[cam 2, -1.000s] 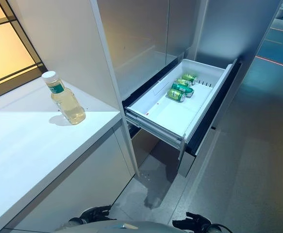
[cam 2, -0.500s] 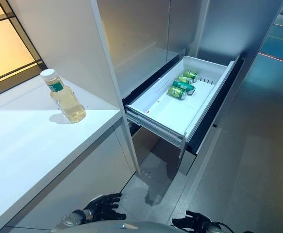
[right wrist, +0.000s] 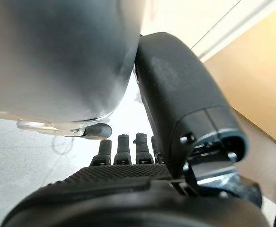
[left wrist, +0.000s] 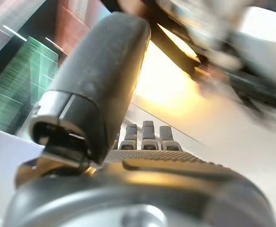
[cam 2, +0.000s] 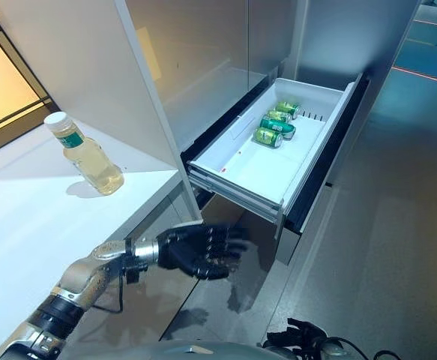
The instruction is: Put drinks into fridge and close the fridge
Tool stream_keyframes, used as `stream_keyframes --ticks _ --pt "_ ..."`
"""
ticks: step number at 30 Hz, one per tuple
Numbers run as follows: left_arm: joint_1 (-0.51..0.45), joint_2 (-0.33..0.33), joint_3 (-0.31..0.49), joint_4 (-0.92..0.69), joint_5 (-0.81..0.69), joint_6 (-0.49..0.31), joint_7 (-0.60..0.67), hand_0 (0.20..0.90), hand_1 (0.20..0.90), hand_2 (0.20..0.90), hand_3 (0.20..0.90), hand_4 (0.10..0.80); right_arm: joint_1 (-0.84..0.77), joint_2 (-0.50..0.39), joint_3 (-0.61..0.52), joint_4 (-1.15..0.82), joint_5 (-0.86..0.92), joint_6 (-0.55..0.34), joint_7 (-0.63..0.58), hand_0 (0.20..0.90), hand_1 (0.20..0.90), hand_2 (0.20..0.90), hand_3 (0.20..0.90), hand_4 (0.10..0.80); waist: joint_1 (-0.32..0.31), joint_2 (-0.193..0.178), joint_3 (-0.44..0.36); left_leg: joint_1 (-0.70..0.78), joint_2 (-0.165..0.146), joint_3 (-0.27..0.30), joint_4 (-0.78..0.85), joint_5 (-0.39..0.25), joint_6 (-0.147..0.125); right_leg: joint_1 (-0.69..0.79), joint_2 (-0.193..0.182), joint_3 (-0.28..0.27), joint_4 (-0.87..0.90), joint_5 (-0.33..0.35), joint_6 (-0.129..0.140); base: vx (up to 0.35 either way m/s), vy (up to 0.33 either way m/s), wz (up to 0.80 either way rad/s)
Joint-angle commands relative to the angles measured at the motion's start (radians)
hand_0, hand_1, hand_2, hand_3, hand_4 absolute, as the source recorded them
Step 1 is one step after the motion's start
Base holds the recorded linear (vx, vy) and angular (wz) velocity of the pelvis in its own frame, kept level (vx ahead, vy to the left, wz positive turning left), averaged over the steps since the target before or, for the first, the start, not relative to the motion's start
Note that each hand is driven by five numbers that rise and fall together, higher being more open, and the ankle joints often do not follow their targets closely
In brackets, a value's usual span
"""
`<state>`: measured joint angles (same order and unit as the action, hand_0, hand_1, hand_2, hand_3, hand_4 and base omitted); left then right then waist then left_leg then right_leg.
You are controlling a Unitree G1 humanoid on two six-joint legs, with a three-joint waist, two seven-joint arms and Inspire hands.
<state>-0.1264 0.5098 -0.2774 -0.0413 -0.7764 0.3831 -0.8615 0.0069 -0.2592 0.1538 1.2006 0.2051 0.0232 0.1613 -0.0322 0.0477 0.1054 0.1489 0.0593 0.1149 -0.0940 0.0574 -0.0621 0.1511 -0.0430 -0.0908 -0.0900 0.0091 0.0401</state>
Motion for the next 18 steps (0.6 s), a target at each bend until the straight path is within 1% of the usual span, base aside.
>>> stream_keyframes --ticks 1,2,4,5,6,9,11,12,13,15,16,18 --pt "-0.116 -0.060 0.112 -0.129 -0.327 -0.238 0.029 0.900 0.900 0.900 0.900 0.800 0.020 0.003 0.034 0.061 -0.022 -0.041 -0.013 0.900 0.900 0.900 0.900 0.800 0.002 0.013 -0.025 0.027 -0.104 -0.015 0.013 -0.142 0.105 -0.029 0.031 -0.063 0.081 -0.069 0.028 0.000 0.000 0.00" --pt "-0.116 -0.061 0.114 -0.133 -0.328 -0.251 0.027 0.900 0.900 0.900 0.900 0.800 0.021 0.004 0.035 0.061 -0.022 -0.041 -0.013 0.900 0.900 0.900 0.900 0.800 0.002 0.012 -0.025 0.028 -0.104 -0.016 0.013 -0.142 0.105 -0.028 0.031 -0.063 0.081 -0.070 0.027 0.046 -0.010 -0.02" --pt "-0.130 -0.078 0.141 -0.179 -0.383 -0.344 0.047 0.900 0.900 0.900 0.900 0.800 0.030 0.015 0.045 0.061 -0.017 -0.043 -0.021 0.900 0.900 0.900 0.900 0.800 0.002 0.007 -0.032 0.034 -0.104 -0.021 0.011 -0.146 0.105 -0.022 0.032 -0.064 0.080 -0.074 0.024 0.040 -0.011 -0.03" --pt "-0.137 -0.083 0.151 -0.196 -0.390 -0.373 0.058 0.900 0.900 0.900 0.900 0.800 0.033 0.021 0.048 0.061 -0.018 -0.044 -0.024 0.900 0.900 0.900 0.900 0.800 0.002 0.006 -0.034 0.035 -0.105 -0.023 0.010 -0.147 0.106 -0.020 0.033 -0.064 0.080 -0.076 0.023 0.040 -0.015 -0.01" --pt "-0.152 -0.085 0.168 -0.222 -0.408 -0.431 0.079 0.900 0.900 0.900 0.900 0.800 0.037 0.029 0.053 0.063 -0.018 -0.046 -0.029 0.900 0.900 0.900 0.900 0.800 0.002 0.003 -0.039 0.039 -0.104 -0.025 0.008 -0.148 0.106 -0.017 0.034 -0.064 0.079 -0.078 0.022 0.038 -0.015 0.00" --pt "-0.184 -0.087 0.195 -0.267 -0.419 -0.569 0.148 0.900 0.900 0.900 0.900 0.800 0.046 0.040 0.063 0.069 -0.019 -0.053 -0.035 0.900 0.900 0.900 0.900 0.800 0.000 -0.004 -0.047 0.043 -0.104 -0.029 0.007 -0.151 0.105 -0.012 0.037 -0.063 0.078 -0.083 0.020 0.025 -0.010 0.01" --pt "-0.200 -0.088 0.217 -0.294 -0.382 -0.679 0.237 0.900 0.900 0.900 0.900 0.800 0.051 0.048 0.070 0.070 -0.021 -0.056 -0.040 0.900 0.900 0.900 0.900 0.800 -0.001 -0.008 -0.050 0.045 -0.104 -0.032 0.007 -0.152 0.105 -0.010 0.039 -0.064 0.078 -0.086 0.018 0.000 0.000 0.00" --pt "-0.207 -0.085 0.230 -0.303 -0.341 -0.754 0.303 0.900 0.900 0.900 0.900 0.800 0.053 0.049 0.074 0.070 -0.020 -0.057 -0.040 0.900 0.900 0.900 0.900 0.800 0.000 -0.010 -0.051 0.046 -0.104 -0.034 0.007 -0.152 0.105 -0.008 0.040 -0.063 0.078 -0.088 0.017 0.000 0.000 0.00" --pt "-0.210 -0.083 0.247 -0.309 -0.262 -0.831 0.390 0.900 0.900 0.900 0.900 0.800 0.056 0.052 0.079 0.070 -0.018 -0.059 -0.043 0.900 0.900 0.900 0.900 0.800 0.001 -0.012 -0.053 0.046 -0.104 -0.036 0.007 -0.152 0.105 -0.008 0.041 -0.063 0.078 -0.090 0.015 0.000 0.000 0.00" --pt "-0.215 -0.080 0.266 -0.312 -0.188 -0.889 0.470 0.900 0.900 0.900 0.900 0.800 0.056 0.056 0.082 0.072 -0.014 -0.059 -0.045 0.900 0.900 0.900 0.900 0.800 0.005 -0.016 -0.054 0.046 -0.104 -0.039 0.007 -0.152 0.104 -0.006 0.042 -0.065 0.077 -0.091 0.014 0.000 0.000 0.00" --pt "-0.215 -0.075 0.285 -0.310 -0.110 -0.936 0.557 0.900 0.900 0.900 0.900 0.800 0.057 0.058 0.086 0.074 -0.013 -0.061 -0.047 0.900 0.900 0.900 0.900 0.800 0.008 -0.018 -0.056 0.047 -0.105 -0.041 0.007 -0.152 0.105 -0.004 0.043 -0.065 0.078 -0.093 0.012 0.000 0.000 0.00" --pt "-0.215 -0.071 0.307 -0.311 -0.020 -0.971 0.656 0.900 0.900 0.900 0.900 0.800 0.055 0.059 0.088 0.075 -0.011 -0.059 -0.047 0.900 0.900 0.900 0.900 0.800 0.013 -0.022 -0.058 0.046 -0.105 -0.045 0.007 -0.152 0.104 -0.003 0.044 -0.069 0.079 -0.097 0.010 0.000 0.000 0.00"
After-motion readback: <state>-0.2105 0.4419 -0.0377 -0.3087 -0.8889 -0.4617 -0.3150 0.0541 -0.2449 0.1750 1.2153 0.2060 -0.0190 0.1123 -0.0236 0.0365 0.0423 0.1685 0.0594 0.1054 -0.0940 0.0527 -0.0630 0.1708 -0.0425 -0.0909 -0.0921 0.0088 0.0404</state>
